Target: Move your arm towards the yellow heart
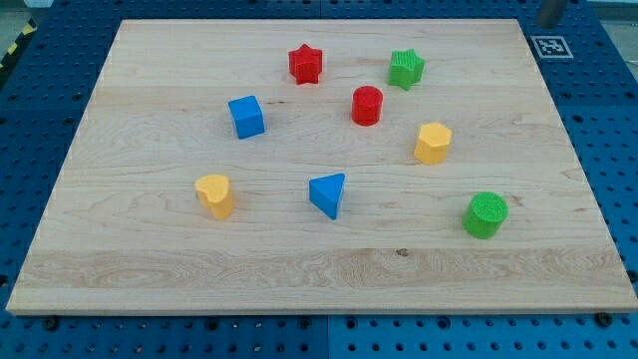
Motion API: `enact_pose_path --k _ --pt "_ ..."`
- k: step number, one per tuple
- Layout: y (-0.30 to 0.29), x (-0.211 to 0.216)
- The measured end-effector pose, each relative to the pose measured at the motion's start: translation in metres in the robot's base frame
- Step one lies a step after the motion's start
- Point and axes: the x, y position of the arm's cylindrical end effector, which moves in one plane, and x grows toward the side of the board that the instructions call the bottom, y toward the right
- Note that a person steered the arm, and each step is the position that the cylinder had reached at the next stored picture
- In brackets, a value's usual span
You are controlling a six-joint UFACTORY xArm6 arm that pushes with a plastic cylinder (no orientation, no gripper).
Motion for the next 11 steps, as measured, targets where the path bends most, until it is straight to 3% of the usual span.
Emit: enact_pose_path --k 2,7,10,11 --pt "-0.023 0.022" --pt "-0.091 0.246" --pt "-0.097 0.353" --pt "-0.130 0.392"
